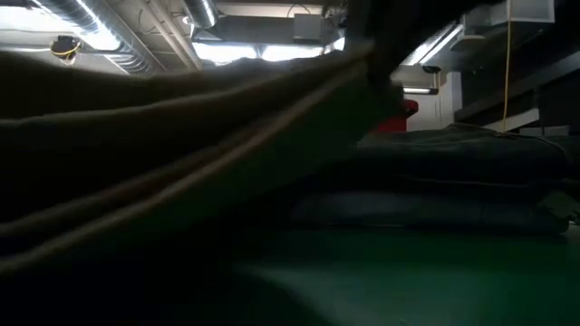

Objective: Fold Laundry from Bin
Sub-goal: Fold the gray shorts

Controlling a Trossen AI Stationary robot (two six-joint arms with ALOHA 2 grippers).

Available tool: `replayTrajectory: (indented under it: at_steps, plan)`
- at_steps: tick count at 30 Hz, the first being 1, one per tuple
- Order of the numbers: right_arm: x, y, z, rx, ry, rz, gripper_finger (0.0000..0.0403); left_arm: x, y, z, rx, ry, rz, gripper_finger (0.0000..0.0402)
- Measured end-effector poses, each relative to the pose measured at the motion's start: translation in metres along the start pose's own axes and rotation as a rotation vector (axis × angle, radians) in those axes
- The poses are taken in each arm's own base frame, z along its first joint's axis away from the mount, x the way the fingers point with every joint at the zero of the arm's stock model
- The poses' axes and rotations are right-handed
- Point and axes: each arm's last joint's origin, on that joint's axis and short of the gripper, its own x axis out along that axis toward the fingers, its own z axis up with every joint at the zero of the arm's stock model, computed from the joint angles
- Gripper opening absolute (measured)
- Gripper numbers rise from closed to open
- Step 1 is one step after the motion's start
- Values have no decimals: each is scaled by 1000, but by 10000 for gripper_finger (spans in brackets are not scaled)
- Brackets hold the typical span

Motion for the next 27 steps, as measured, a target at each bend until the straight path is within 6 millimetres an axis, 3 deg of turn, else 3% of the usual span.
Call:
replayTrajectory:
  at_steps: [7,14,20,27]
  plan:
    - [-2,-2,1,-10,8,-13,21,-1,-3,2,-9,-22,-30,12]
    - [-2,-2,1,-9,8,-15,21,0,-3,5,45,-29,-30,101]
    - [-2,-2,1,-9,8,-15,21,-1,-5,7,230,-52,-51,181]
    - [-2,-8,-3,54,15,-30,21,-6,-20,6,316,-124,-162,225]
